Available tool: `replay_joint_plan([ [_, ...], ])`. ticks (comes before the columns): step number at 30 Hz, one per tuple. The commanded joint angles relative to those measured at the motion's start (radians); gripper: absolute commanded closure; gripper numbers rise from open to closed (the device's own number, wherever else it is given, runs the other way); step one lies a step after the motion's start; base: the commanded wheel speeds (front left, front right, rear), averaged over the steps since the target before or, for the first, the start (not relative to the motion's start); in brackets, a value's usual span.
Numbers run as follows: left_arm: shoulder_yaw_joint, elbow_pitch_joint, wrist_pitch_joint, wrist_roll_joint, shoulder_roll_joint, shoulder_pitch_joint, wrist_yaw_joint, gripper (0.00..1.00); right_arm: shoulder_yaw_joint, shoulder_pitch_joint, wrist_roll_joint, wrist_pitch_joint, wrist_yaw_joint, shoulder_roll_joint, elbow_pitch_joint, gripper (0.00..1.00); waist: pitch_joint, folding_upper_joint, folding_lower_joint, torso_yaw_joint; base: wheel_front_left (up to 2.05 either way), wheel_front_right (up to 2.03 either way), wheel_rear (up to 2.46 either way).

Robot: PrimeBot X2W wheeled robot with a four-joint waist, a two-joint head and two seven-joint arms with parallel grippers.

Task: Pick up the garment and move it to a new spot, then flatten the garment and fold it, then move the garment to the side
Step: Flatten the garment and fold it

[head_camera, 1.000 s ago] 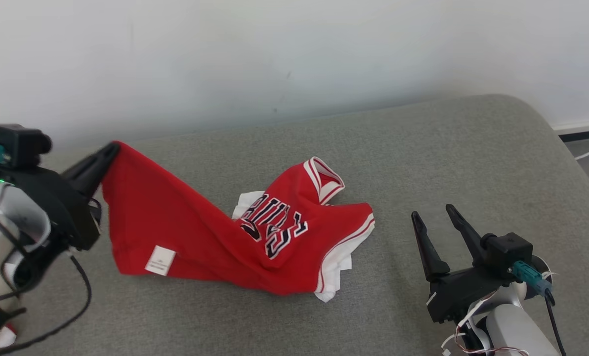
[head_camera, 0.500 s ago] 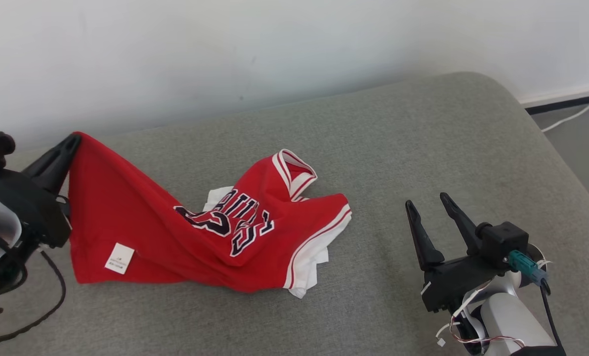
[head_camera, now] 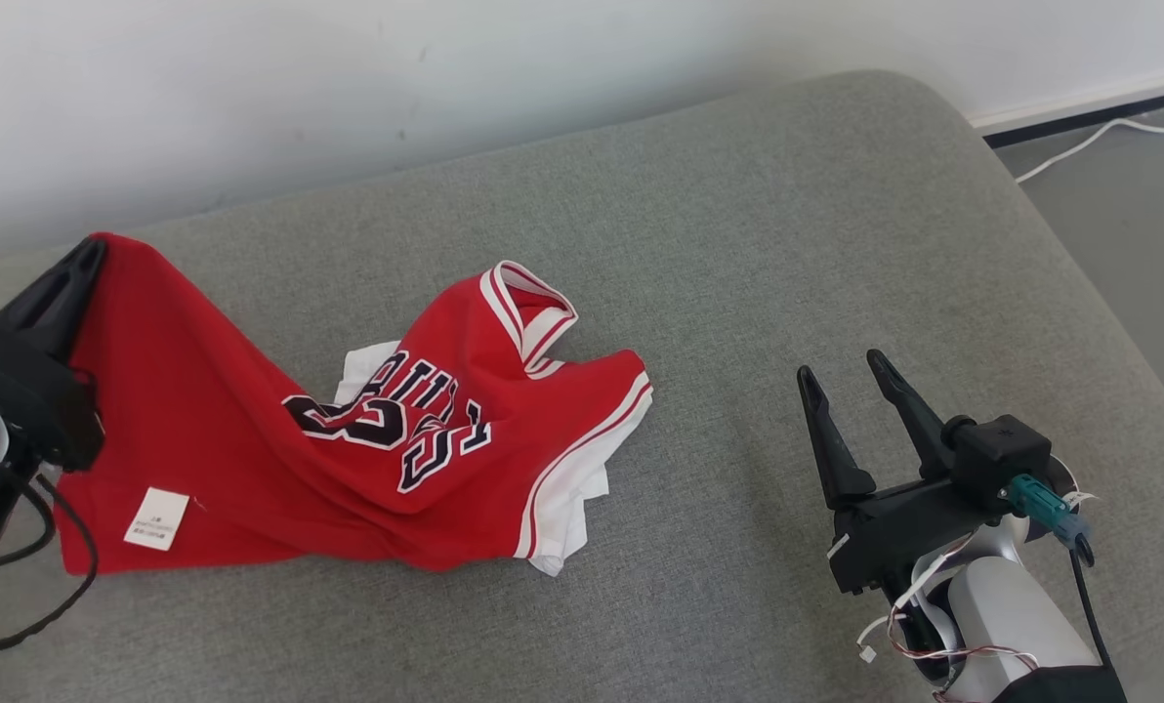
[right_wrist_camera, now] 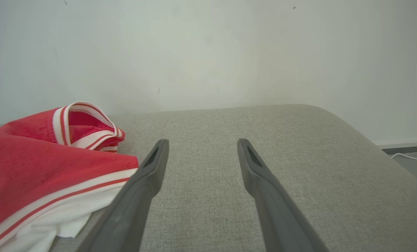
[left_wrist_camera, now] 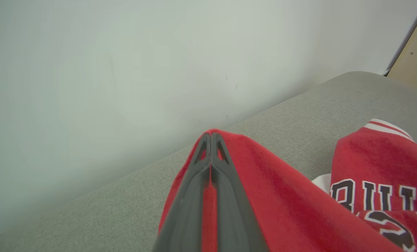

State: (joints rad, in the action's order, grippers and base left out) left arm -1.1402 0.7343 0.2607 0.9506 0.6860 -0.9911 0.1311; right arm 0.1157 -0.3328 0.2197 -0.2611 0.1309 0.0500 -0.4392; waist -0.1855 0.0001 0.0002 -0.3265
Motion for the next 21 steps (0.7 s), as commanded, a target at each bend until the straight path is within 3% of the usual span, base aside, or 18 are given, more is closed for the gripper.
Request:
replay_joint_plan([
  [1, 0.005, 0.007, 0.006, -0.009, 0.001, 0.021, -0.003, 0.97, -0.001, -0.011, 0.005, -0.005, 0.0, 0.002, 0.005, 0.0, -0.02, -0.0001, -0.0002, -0.01, 0.0, 0.0, 0.0],
  [2, 0.008, 0.008, 0.006, -0.017, 0.001, 0.02, -0.003, 0.72, -0.002, -0.012, 0.007, -0.005, 0.0, 0.002, 0.007, 0.0, -0.023, -0.0001, -0.0002, -0.009, 0.0, 0.0, 0.0],
  [3, 0.013, 0.013, 0.007, -0.02, 0.0, 0.022, -0.003, 0.17, -0.003, -0.012, 0.007, -0.005, 0.0, 0.002, 0.007, 0.0, -0.025, -0.0001, -0.0002, -0.006, 0.0, 0.0, 0.0],
  [4, 0.018, 0.018, 0.007, -0.022, -0.003, 0.027, -0.003, 0.0, -0.004, -0.012, 0.007, -0.005, 0.0, 0.002, 0.007, 0.0, -0.025, -0.0001, -0.0002, -0.003, 0.0, 0.0, 0.0],
  [11, 0.066, 0.013, 0.006, -0.042, -0.004, 0.055, -0.003, 0.0, -0.005, -0.008, 0.008, -0.005, 0.0, 0.002, 0.003, 0.0, -0.014, -0.0001, -0.0002, 0.037, 0.0, 0.0, 0.0],
  [21, 0.218, -0.104, 0.006, -0.085, 0.016, 0.167, -0.003, 0.0, -0.018, 0.014, -0.005, -0.005, 0.0, 0.002, -0.005, 0.0, 0.028, -0.0001, -0.0002, 0.118, 0.0, 0.0, 0.0],
])
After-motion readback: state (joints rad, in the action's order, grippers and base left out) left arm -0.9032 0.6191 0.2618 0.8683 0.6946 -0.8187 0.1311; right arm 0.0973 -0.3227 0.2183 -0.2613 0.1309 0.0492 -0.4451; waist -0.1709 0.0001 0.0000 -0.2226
